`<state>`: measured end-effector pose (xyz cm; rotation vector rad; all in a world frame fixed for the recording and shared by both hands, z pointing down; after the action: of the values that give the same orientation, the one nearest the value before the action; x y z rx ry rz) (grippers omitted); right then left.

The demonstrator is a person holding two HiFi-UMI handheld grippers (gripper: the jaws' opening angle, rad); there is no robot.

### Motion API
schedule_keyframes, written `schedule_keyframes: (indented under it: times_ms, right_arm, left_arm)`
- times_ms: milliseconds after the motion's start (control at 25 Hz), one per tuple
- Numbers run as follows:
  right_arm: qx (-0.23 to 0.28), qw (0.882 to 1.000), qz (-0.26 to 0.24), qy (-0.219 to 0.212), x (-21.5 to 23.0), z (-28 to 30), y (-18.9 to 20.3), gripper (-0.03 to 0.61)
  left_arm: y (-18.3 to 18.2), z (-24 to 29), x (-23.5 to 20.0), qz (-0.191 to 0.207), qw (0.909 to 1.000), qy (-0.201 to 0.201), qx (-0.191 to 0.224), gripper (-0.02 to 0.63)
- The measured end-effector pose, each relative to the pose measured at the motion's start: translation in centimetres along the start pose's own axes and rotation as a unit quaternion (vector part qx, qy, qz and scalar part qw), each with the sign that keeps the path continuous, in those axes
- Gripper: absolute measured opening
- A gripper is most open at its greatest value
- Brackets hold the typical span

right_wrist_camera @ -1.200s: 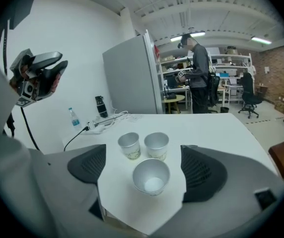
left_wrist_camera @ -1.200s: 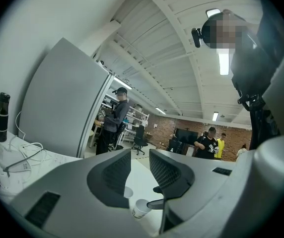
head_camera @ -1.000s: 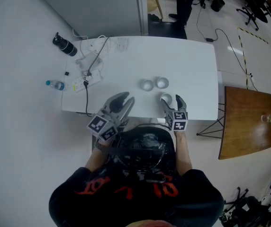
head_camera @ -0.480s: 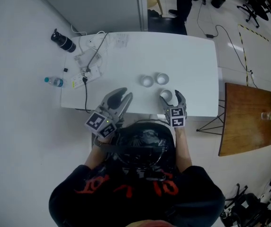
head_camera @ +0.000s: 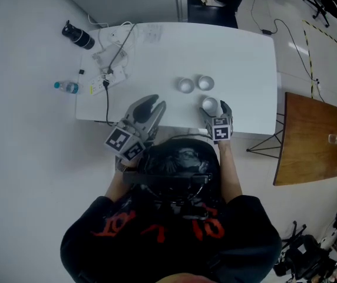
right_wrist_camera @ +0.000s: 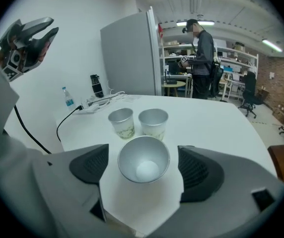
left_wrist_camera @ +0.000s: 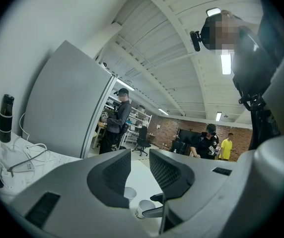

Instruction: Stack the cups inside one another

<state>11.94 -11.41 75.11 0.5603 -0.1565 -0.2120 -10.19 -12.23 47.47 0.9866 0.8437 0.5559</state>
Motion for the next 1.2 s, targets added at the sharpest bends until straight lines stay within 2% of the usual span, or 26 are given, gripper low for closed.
schedule_keyframes:
  times_ms: [40,200,240,280,320,480,840,1200]
  right_arm:
    - [-0.009,1.000,0.004,-0.005,0.0,0.4,0.2,0.454]
    - [-0.030,1.000,0.000,0.000,0.2,1.3,0.7,0.454]
    - [-0.032,0.999,-0.004,0.008,0.2,1.4,0.7,0.440]
    - [-0.033,0.999,-0.008,0.015,0.3,1.4,0.7,0.383]
    - [-0.035,0.999,-0.011,0.019,0.4,1.4,0.7,0.370]
    - [-0.039,0.999,-0.016,0.022,0.4,1.2,0.6,0.367]
    - [-0.004,1.000,0.012,0.019,0.6,-1.6,0.0,0.360]
    - [0.079,0.997,0.009,0.025,0.9,-8.1,-5.6,0.360]
  left_arm:
    - [0.0,-0.1,0.0,-0.001,1.0000,-0.002,0.000,0.110]
    - [0.0,-0.2,0.0,-0.002,1.0000,-0.007,0.002,0.110]
    - [0.0,-0.2,-0.1,-0.002,1.0000,-0.007,0.002,0.110]
    - [0.0,-0.2,-0.2,-0.003,1.0000,-0.008,0.003,0.110]
    - [0.0,-0.2,-0.2,-0.003,1.0000,-0.007,0.003,0.110]
    - [0.2,-0.1,-0.2,-0.005,1.0000,-0.006,0.002,0.110]
    - [0.4,0.0,-0.3,-0.007,1.0000,-0.003,0.001,0.110]
    - [0.5,0.1,-0.7,-0.016,0.9998,-0.009,0.004,0.097]
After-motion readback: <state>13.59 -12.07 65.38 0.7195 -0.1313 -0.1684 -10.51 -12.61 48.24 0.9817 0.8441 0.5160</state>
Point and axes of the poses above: the fingertips, and each gripper's own axes: z forward along the fingers, x to its right, y out of its underside, the point moved 3 cm from there along -z, backward along the fingers, and after that the axes turned 13 degrees about -x, right-handed, at the moved point
